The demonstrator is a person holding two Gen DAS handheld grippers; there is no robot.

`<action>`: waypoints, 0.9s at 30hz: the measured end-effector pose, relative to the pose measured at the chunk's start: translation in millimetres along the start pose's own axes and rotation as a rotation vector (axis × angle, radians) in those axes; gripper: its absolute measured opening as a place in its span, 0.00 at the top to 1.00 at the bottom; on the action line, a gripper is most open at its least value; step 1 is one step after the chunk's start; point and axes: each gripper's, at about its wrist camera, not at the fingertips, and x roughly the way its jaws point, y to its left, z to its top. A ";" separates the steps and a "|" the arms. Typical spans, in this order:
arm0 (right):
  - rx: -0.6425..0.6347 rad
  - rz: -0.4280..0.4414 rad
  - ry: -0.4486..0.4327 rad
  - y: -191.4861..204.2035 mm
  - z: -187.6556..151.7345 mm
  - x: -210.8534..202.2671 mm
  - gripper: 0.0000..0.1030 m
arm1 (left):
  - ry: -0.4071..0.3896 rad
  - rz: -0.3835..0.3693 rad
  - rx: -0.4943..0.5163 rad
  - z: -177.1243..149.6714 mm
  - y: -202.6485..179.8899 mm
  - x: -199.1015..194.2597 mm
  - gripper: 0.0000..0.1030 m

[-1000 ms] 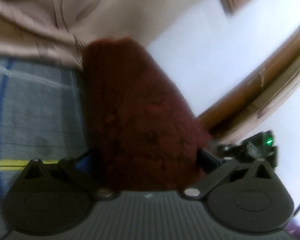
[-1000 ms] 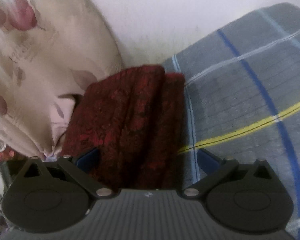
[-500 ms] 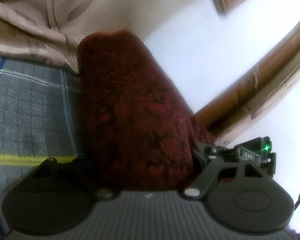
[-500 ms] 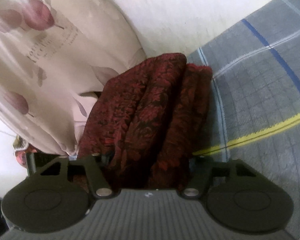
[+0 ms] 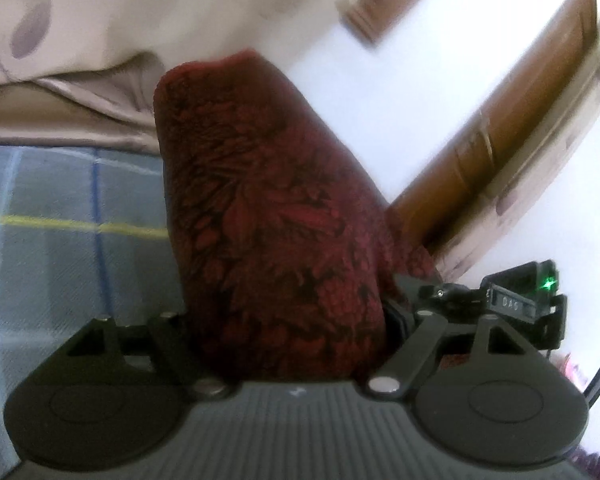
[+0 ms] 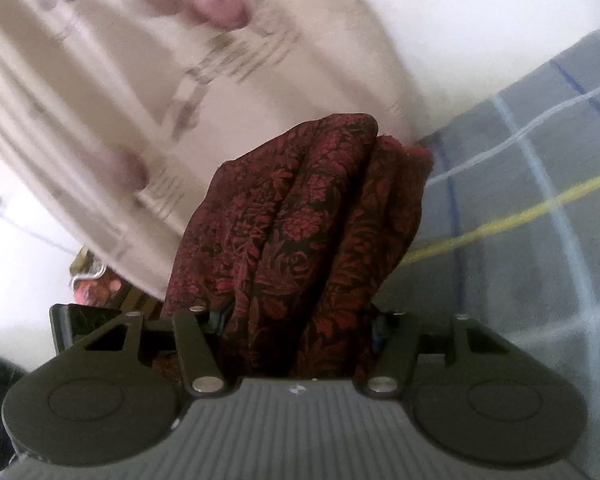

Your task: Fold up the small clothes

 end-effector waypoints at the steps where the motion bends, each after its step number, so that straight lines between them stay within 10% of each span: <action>1: -0.003 0.001 0.002 7.4 -9.3 -0.9 0.42 | 0.003 0.006 0.000 -6.4 0.6 -10.6 0.21; 20: -0.008 -0.087 0.040 36.3 -119.7 16.3 0.42 | -0.032 0.095 0.064 -86.5 27.2 -46.3 0.17; 27: -0.072 -0.154 0.008 44.5 -130.5 16.2 0.30 | -0.150 0.267 0.121 -98.3 10.8 -56.8 0.03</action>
